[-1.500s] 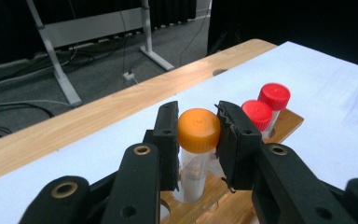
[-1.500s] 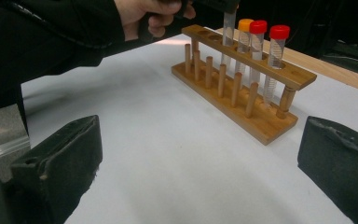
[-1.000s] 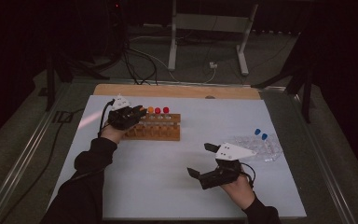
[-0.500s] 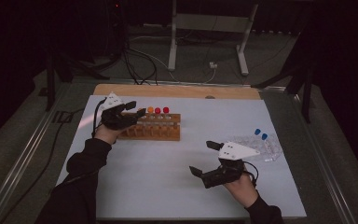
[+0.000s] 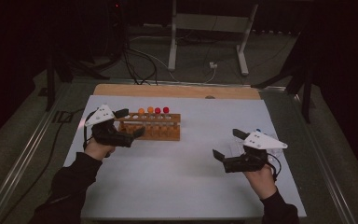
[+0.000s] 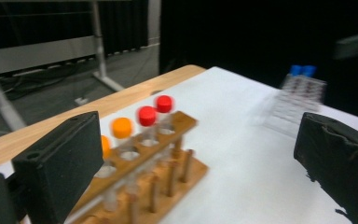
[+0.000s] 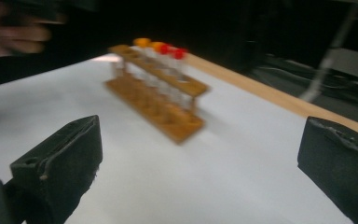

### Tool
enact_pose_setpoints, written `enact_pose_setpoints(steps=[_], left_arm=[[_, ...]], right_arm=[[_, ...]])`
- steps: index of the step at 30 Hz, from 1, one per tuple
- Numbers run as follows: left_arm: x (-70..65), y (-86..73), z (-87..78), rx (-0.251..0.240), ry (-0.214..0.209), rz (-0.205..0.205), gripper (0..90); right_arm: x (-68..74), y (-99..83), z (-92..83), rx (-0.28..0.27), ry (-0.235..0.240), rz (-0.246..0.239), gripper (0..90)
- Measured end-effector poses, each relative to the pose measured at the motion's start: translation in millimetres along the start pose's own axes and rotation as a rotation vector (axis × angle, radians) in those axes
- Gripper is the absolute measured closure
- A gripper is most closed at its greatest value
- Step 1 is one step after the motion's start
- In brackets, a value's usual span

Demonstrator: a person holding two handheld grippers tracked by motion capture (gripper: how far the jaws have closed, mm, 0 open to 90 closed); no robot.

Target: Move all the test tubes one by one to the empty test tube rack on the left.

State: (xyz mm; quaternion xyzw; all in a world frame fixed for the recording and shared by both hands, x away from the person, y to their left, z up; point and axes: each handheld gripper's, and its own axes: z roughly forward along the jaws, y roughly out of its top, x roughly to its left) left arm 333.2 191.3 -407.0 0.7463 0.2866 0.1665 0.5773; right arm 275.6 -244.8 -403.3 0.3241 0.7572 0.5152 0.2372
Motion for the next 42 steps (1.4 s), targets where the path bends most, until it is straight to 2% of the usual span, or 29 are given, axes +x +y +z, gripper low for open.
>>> enact_pose_setpoints(steps=[2, 4, 9, 12, 16, 18, 20, 22, 23, 26, 31, 33, 42], left_arm=[[-6.1, -3.3, -3.7, 0.011, -0.007, 0.013, 1.6], [-11.8, -6.8, -8.7, -0.002, -0.022, 0.022, 1.5], [-22.4, -13.2, -14.2, 0.009, -0.040, 0.043, 0.8], [-25.8, -18.5, -14.2, 0.021, -0.048, 0.047, 0.8], [-28.9, -24.4, -14.8, 0.031, -0.050, 0.061, 0.8], [-29.9, -25.6, -15.3, 0.034, -0.040, 0.071, 0.8], [-30.2, -26.2, -16.0, 0.029, -0.044, 0.064, 0.8], [-31.2, -26.1, -16.2, 0.028, -0.042, 0.069, 0.8], [-31.6, -25.8, -16.6, 0.026, -0.047, 0.068, 0.8], [-32.8, -25.1, -16.5, 0.024, -0.046, 0.074, 0.8], [-32.7, -26.4, -15.7, 0.030, -0.044, 0.075, 0.8], [-32.6, -26.7, -15.4, 0.032, -0.048, 0.072, 0.8], [-34.6, -30.0, -11.2, 0.046, -0.060, 0.072, 0.8]], right_arm=[[-9.6, -1.9, -4.8, 0.007, -0.046, 0.002, 0.0], [-19.8, -4.1, -10.6, 0.010, -0.081, 0.013, 0.0], [-45.8, -13.6, -24.9, 0.012, -0.151, 0.072, 0.0], [-57.7, -21.8, -30.0, 0.042, -0.221, 0.074, 0.0], [-72.9, -34.1, -35.0, 0.079, -0.273, 0.089, 0.2], [-79.2, -39.2, -38.4, 0.086, -0.305, 0.108, 6.8], [-85.1, -44.2, -40.6, 0.094, -0.329, 0.121, 7.6], [-90.0, -49.8, -42.0, 0.110, -0.344, 0.123, 16.1], [-91.8, -52.7, -42.6, 0.118, -0.353, 0.123, 16.8], [-98.6, -60.5, -43.5, 0.157, -0.360, 0.131, 27.5], [-107.1, -70.6, -41.6, 0.200, -0.346, 0.179, 45.8], [-108.5, -73.5, -39.2, 0.222, -0.353, 0.179, 50.4], [-113.9, -80.6, -31.6, 0.239, -0.335, 0.215, 67.8]])
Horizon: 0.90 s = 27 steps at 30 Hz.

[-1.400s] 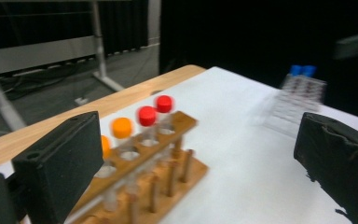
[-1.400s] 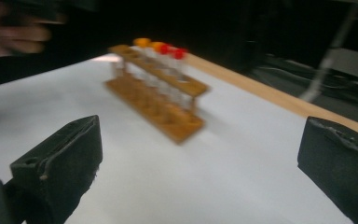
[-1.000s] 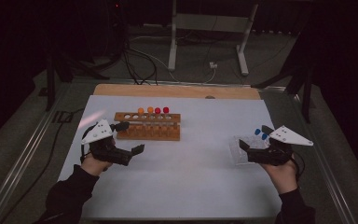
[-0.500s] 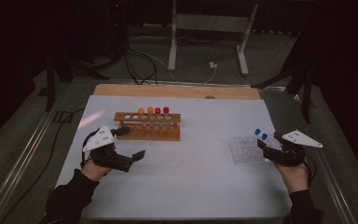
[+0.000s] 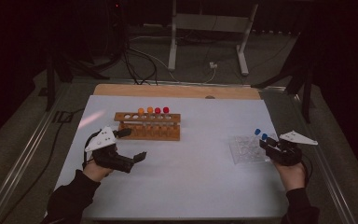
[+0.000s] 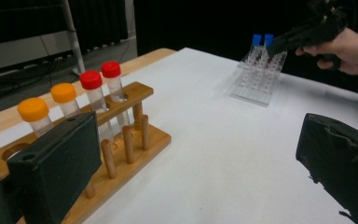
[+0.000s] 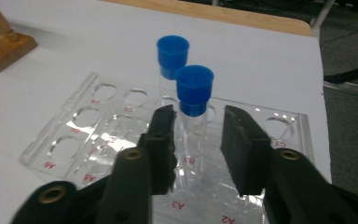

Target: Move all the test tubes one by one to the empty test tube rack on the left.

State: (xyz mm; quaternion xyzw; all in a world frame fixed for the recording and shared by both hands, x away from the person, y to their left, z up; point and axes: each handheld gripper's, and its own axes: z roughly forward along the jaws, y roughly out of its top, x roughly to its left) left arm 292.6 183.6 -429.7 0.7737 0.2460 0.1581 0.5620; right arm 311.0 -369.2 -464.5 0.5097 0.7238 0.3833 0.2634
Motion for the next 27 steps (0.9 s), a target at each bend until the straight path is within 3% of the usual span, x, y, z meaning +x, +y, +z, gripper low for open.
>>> enact_pose_setpoints(steps=[5, 12, 23, 25, 27], left_arm=[[0.7, -0.5, 0.1, 0.001, -0.001, -0.001, 0.8], [1.6, -1.0, 0.2, 0.006, -0.004, -0.005, 0.8], [0.0, -0.1, 0.5, 0.005, -0.017, -0.003, 0.9], [-0.6, 0.2, 0.8, 0.005, -0.021, -0.007, 0.8], [-1.3, 0.6, 1.2, 0.006, -0.027, -0.003, 0.8]], right_arm=[[1.2, 1.2, 3.0, 0.002, 0.007, -0.008, 75.4], [3.5, 6.6, -1.0, -0.015, -0.011, -0.022, 76.4], [12.4, 24.8, -29.8, -0.109, -0.037, -0.072, 76.5], [18.2, 29.1, -36.5, -0.129, -0.065, -0.105, 76.5], [24.9, 33.4, -43.1, -0.151, -0.058, -0.129, 76.5]])
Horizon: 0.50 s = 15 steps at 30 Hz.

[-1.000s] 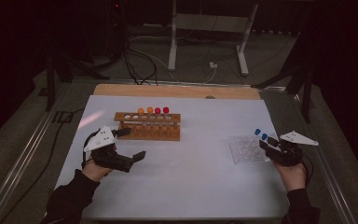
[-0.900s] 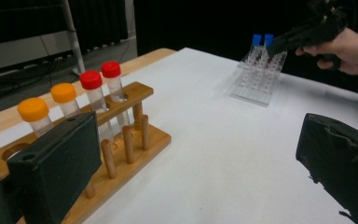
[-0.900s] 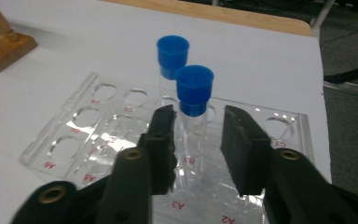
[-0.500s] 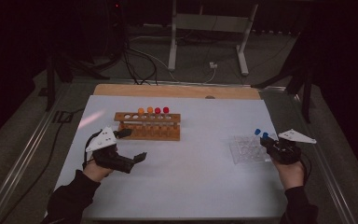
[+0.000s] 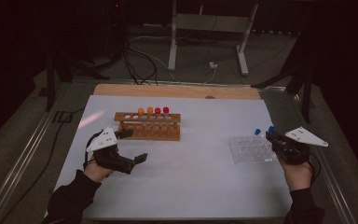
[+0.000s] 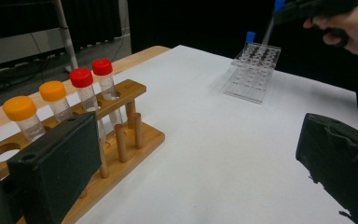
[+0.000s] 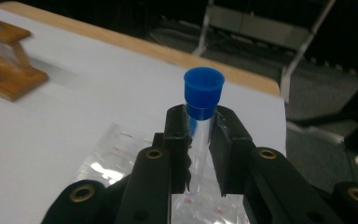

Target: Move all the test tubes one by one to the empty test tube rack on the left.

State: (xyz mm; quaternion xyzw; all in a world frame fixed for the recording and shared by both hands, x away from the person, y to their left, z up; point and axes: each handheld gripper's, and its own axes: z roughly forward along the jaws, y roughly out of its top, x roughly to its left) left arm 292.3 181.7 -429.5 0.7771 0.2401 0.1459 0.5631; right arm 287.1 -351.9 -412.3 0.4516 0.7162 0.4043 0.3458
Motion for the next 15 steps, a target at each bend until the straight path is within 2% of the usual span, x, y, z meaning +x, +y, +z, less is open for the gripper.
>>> enact_pose_setpoints(steps=[2, 6, 15], left_arm=[[-0.8, 0.5, 0.5, 0.000, -0.004, 0.003, 0.9], [-3.4, 2.3, 1.5, 0.000, -0.019, 0.006, 0.9], [-14.3, 6.6, 8.2, 0.027, -0.054, -0.004, 0.9]], right_arm=[[6.0, 5.9, -4.2, -0.022, 0.016, -0.014, 76.5], [19.9, 14.1, -5.9, -0.051, 0.086, -0.025, 76.5], [56.2, 19.2, 8.1, -0.038, 0.222, -0.067, 76.5]])
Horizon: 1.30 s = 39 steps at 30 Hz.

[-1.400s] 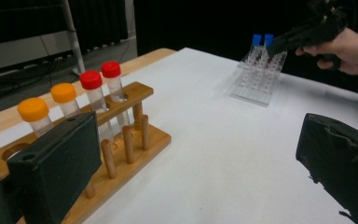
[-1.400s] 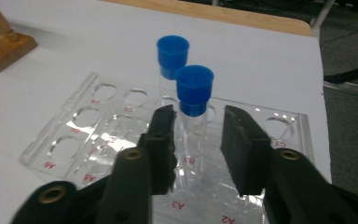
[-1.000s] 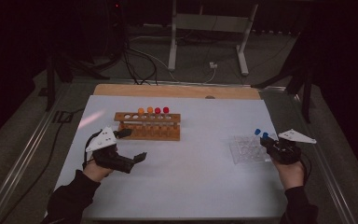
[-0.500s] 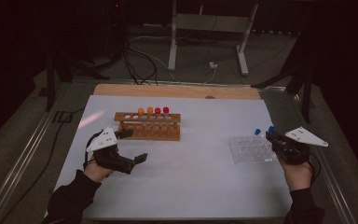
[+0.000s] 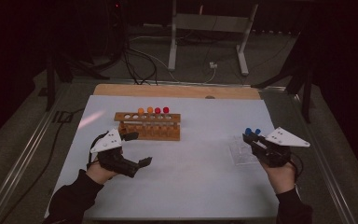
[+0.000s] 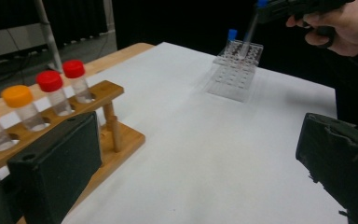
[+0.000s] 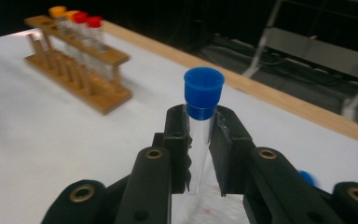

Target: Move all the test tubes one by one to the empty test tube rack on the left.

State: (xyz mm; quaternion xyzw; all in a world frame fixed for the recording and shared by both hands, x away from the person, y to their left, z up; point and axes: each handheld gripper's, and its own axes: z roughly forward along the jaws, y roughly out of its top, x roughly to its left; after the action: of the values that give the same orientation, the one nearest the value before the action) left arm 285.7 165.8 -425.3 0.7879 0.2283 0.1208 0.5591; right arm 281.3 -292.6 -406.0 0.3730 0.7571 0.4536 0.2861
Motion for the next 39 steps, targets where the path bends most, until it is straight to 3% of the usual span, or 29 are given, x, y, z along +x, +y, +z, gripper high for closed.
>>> enact_pose_setpoints(steps=[10, 17, 28, 35, 39], left_arm=[[-15.3, 4.1, 12.7, 0.008, -0.059, 0.015, 0.9], [-24.9, 9.5, 18.9, 0.004, -0.103, 0.024, 1.0], [-40.1, 14.6, 30.1, -0.007, -0.168, 0.037, 4.9], [-49.7, 15.9, 39.2, 0.003, -0.199, 0.083, 17.4], [-55.1, 15.9, 44.6, 0.011, -0.203, 0.113, 32.6]], right_arm=[[37.3, 1.6, 25.1, 0.031, 0.143, -0.043, 76.5], [70.5, 0.8, 44.4, 0.055, 0.273, -0.092, 76.5], [113.9, 2.4, 60.1, 0.059, 0.429, -0.158, 76.5], [128.5, 1.9, 64.5, 0.070, 0.483, -0.171, 76.5], [132.4, 1.9, 66.1, 0.074, 0.501, -0.171, 76.5]])
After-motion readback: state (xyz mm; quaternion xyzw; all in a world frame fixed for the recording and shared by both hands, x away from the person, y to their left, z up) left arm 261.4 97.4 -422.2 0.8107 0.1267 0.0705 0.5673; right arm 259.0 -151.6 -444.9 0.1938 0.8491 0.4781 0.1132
